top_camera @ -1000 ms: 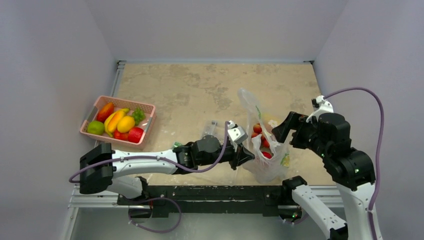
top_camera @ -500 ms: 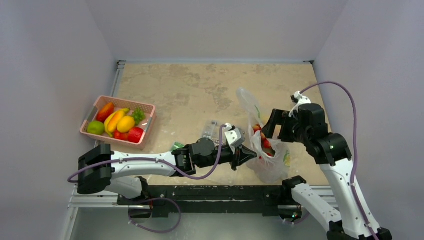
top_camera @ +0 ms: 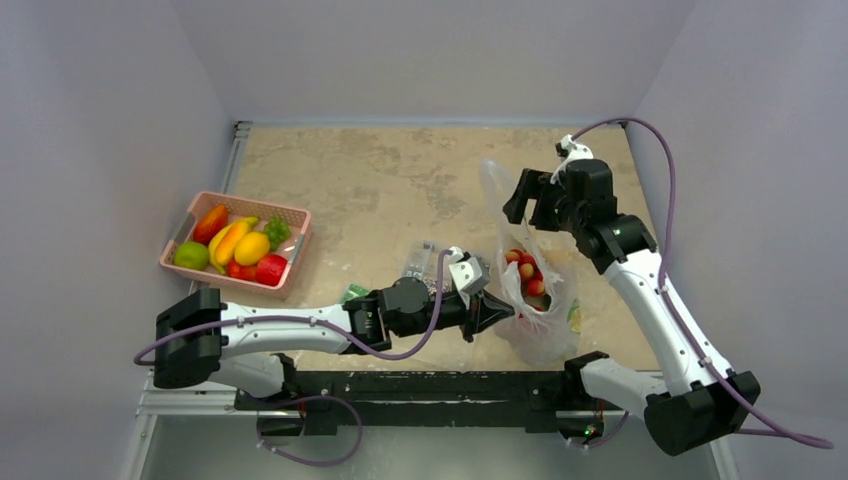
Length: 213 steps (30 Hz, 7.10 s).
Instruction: Take the fake fruits out of the plastic bag
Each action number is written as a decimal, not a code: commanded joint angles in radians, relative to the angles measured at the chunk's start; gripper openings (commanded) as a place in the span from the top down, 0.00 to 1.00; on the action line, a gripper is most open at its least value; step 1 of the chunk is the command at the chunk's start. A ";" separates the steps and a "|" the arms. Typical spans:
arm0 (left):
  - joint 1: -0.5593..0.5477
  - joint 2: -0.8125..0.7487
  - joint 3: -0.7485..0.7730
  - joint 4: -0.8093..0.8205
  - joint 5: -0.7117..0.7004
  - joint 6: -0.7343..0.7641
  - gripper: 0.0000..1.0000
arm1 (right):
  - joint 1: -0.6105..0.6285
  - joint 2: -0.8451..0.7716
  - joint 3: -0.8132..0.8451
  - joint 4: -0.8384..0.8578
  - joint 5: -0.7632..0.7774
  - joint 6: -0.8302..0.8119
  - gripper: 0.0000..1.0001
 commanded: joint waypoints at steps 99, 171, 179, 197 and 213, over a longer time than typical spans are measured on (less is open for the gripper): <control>0.348 0.104 0.384 -0.582 -0.132 -0.525 0.00 | -0.131 -0.441 -0.082 -0.392 0.151 0.133 1.00; 0.281 0.157 0.589 -0.689 0.249 -0.197 0.01 | -0.036 -0.391 -0.026 -0.337 0.119 0.018 0.05; 0.225 0.116 0.598 -0.654 0.212 -0.083 0.62 | -0.035 -0.361 -0.068 -0.298 0.134 0.131 0.52; -0.192 -0.048 -0.012 0.349 -0.082 0.560 1.00 | -0.036 -0.499 -0.272 -0.071 0.327 0.681 1.00; -0.238 -0.085 -0.159 0.124 0.097 0.287 0.81 | -0.036 -0.531 -0.234 -0.079 0.242 0.431 1.00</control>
